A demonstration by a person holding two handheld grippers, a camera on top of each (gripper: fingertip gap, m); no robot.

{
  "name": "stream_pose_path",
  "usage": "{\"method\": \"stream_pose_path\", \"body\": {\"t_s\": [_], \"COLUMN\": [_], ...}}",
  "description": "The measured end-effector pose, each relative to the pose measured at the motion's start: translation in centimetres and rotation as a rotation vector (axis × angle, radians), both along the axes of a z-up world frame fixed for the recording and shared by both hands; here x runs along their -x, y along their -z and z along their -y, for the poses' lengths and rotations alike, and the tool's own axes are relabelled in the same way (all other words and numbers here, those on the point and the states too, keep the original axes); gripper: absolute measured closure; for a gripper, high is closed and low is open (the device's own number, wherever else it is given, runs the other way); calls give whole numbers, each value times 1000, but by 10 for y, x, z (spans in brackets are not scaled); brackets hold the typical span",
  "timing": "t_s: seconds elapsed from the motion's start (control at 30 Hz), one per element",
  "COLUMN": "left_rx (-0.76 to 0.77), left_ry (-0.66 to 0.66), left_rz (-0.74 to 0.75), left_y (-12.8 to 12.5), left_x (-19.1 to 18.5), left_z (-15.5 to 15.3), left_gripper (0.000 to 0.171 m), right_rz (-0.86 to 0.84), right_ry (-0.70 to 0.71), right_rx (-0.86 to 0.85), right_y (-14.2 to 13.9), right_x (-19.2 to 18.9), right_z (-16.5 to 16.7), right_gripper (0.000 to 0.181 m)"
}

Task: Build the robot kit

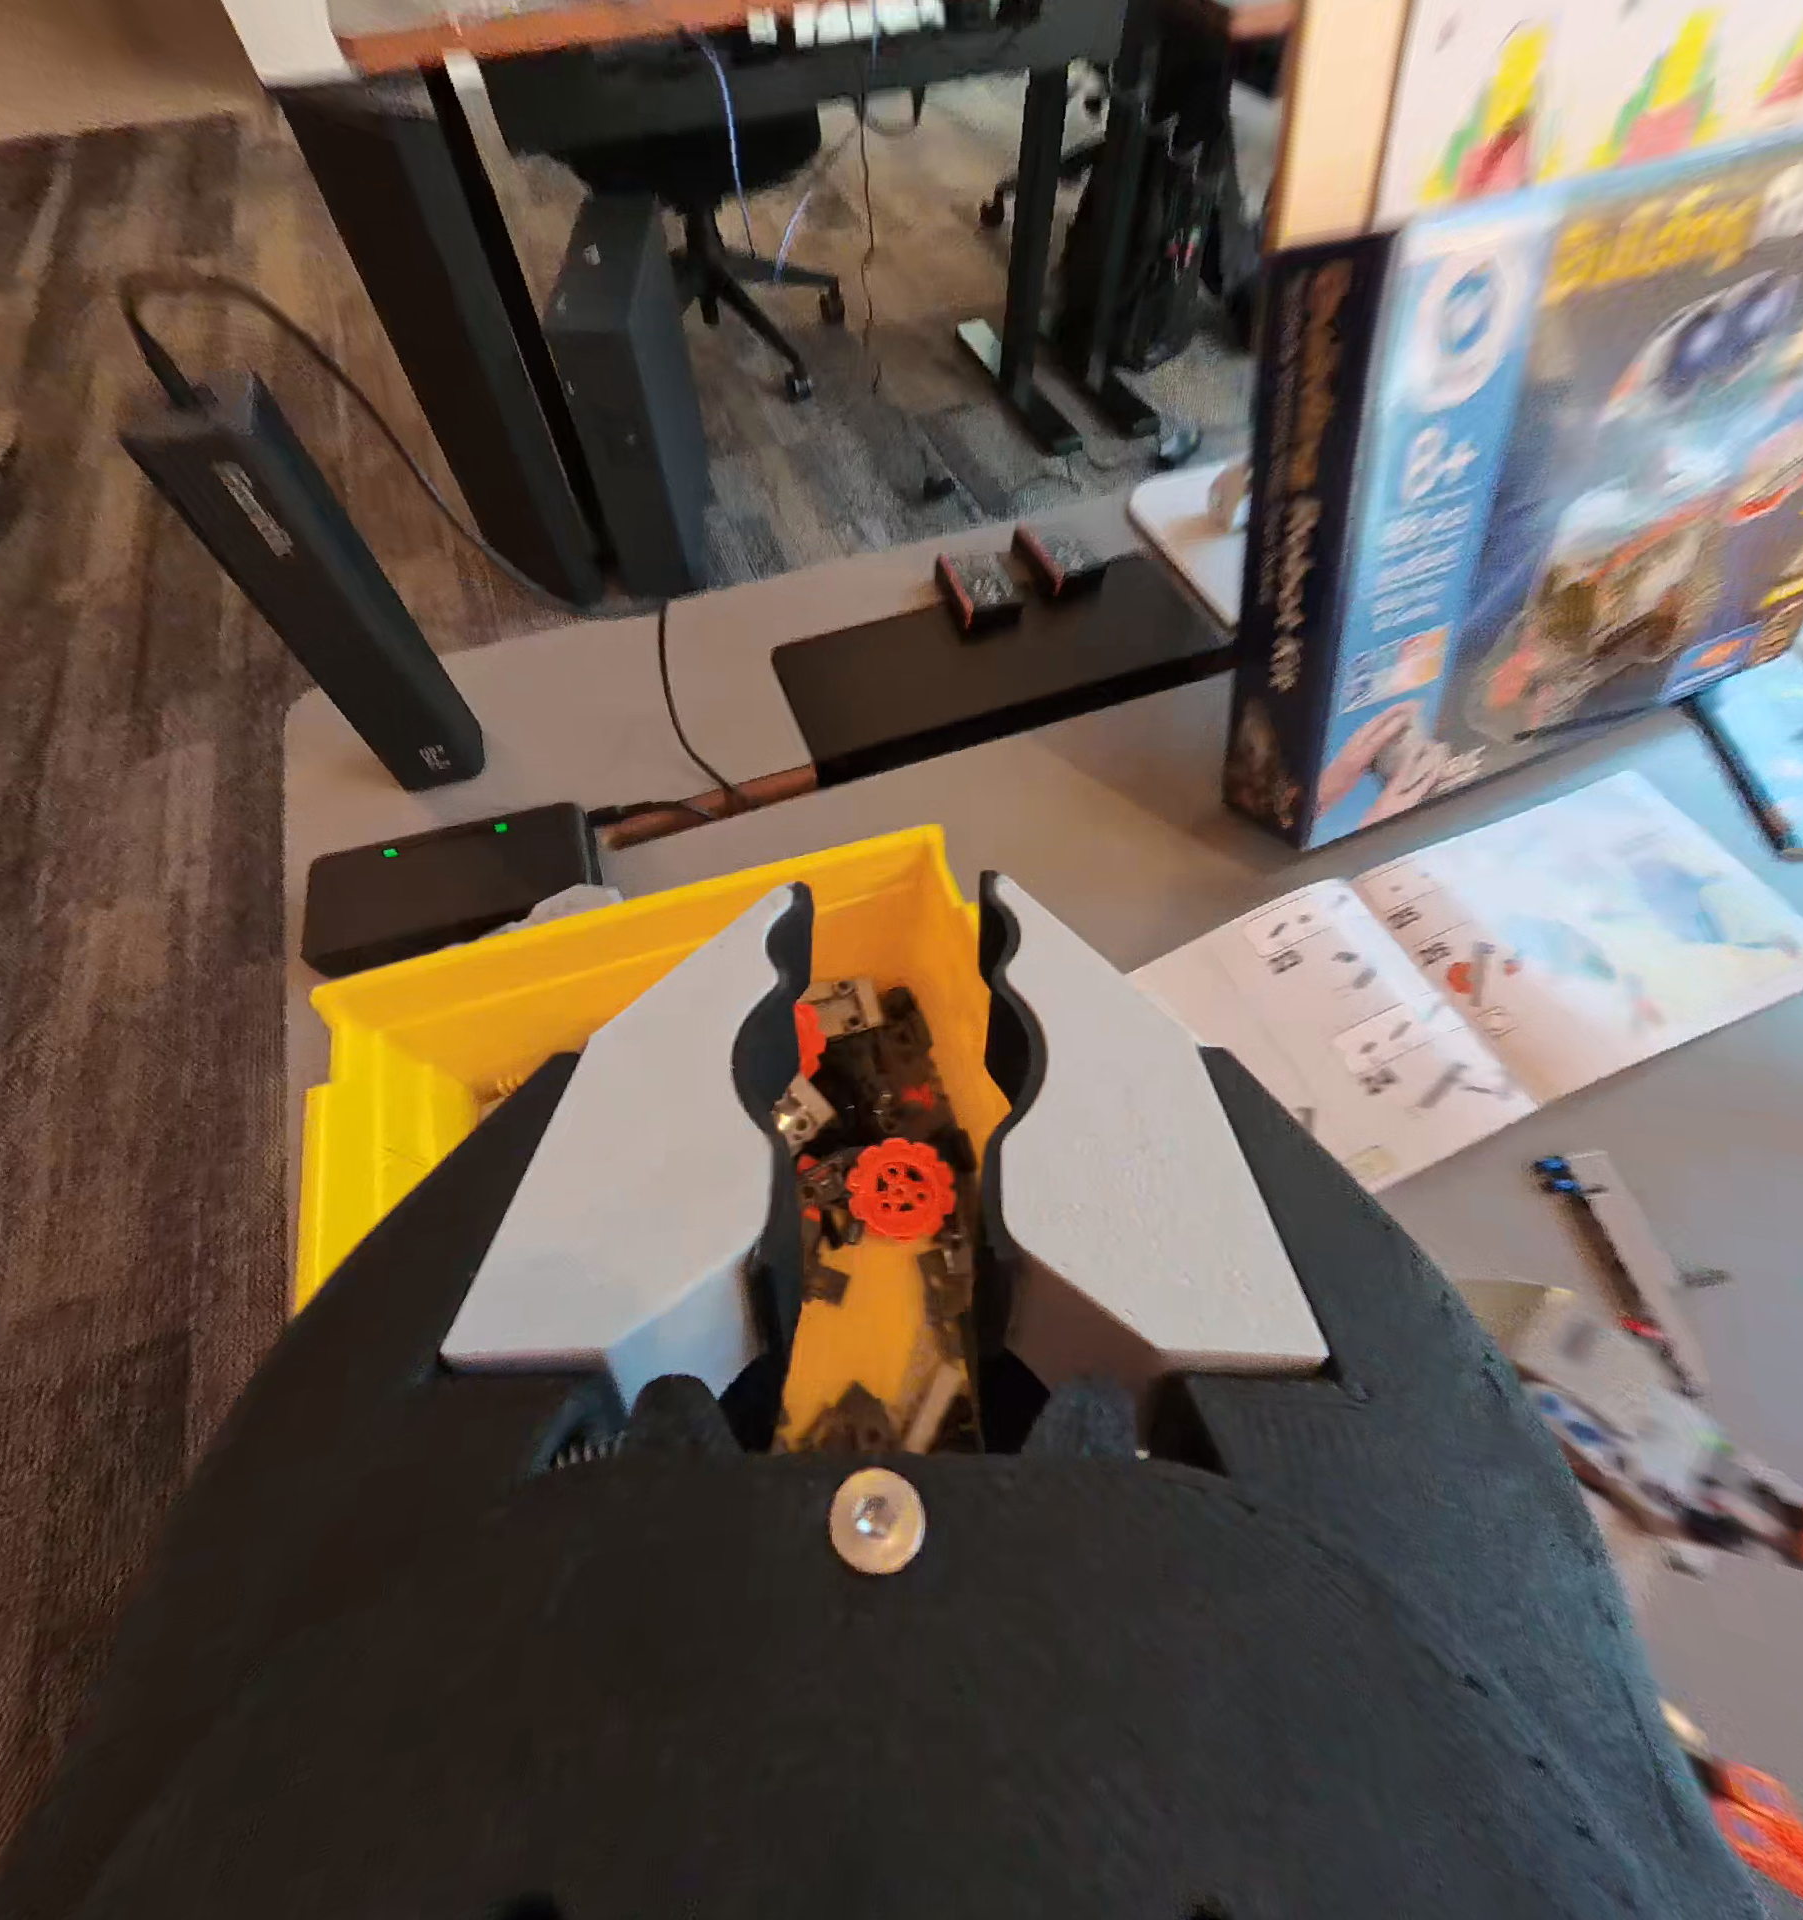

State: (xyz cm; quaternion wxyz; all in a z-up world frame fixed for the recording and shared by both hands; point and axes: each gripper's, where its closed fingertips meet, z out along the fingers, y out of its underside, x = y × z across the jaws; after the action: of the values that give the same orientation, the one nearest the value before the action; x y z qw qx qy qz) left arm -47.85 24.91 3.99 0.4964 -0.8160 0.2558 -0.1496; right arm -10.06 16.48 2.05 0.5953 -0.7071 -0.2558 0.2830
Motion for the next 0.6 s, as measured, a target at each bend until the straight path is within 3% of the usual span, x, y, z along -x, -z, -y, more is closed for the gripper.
{"method": "stream_pose_path", "body": {"t_s": [0.1,0.23,0.37,0.6], "left_rx": [95,245,259,215], "left_ry": [-11,-27,-6,17], "left_rz": [-45,-111,-193,-460], "left_y": [53,120,147,172], "left_x": [9,15,15,18], "left_z": [-36,-56,-62,-63], "left_gripper": [134,124,113,130], "right_rz": [29,75,62,53], "right_ry": [8,7,-20,-43], "right_rx": [12,28,74,162], "right_y": [9,19,26,40], "right_x": [2,3,3,-4], "right_z": [-5,-8,-7,-8], "right_gripper": [141,141,140,142]}}
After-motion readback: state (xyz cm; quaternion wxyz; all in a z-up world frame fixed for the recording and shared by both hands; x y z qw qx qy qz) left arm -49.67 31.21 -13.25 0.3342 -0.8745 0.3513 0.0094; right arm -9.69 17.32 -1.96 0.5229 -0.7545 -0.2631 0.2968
